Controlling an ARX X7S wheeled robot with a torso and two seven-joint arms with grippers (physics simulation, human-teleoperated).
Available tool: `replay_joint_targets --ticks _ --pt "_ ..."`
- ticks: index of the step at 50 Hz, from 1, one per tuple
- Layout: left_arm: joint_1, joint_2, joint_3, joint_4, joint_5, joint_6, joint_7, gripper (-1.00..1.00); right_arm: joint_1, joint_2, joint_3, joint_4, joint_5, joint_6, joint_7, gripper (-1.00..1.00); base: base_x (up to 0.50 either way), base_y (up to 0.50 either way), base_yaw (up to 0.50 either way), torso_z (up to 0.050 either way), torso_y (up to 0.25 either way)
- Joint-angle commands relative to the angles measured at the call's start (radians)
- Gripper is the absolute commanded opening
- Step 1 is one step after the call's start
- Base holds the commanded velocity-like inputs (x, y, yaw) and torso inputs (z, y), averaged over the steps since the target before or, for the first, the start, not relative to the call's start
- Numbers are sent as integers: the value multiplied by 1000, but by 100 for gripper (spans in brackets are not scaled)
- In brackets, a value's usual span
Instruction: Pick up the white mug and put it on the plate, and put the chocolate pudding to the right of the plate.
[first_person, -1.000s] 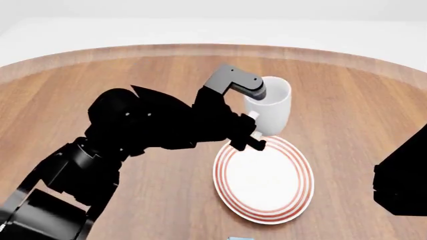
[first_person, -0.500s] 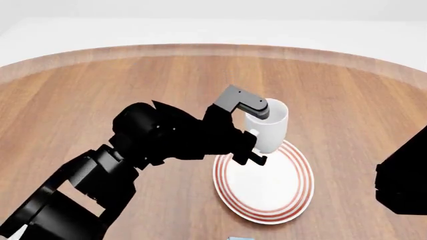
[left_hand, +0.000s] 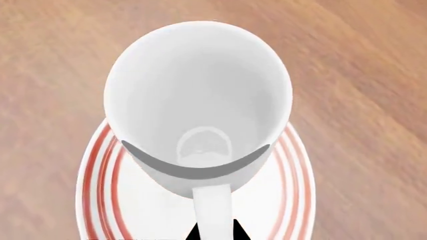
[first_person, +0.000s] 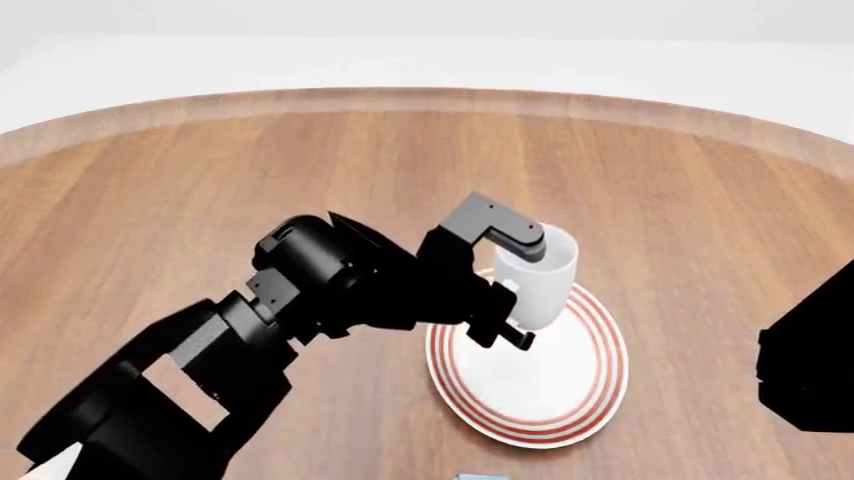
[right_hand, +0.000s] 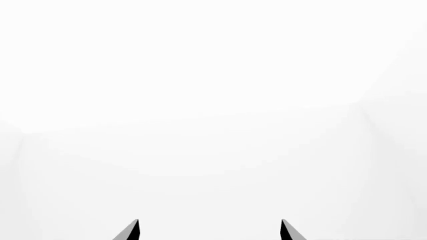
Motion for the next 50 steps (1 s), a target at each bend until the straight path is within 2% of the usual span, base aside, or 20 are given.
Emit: replay_joint_targets --ticks 1,11,31,40,50 --pt "2 48 8 -84 13 55 55 -100 -2 -20 22 5 -20 -6 -22 100 0 0 0 0 0" --pt "-20 54 153 -170 -110 159 54 -100 1 -18 21 10 -18 -8 -20 100 0 0 0 0 0" --pt "-67 55 464 -222 -374 347 33 -100 -1 -17 15 16 -18 -16 -20 100 0 0 0 0 0" --pt "-68 55 545 -229 -437 393 30 -100 -4 -16 14 21 -19 -22 -20 100 0 0 0 0 0" --pt "-62 55 570 -235 -459 412 29 -100 -6 -17 9 30 -21 -30 -21 100 0 0 0 0 0"
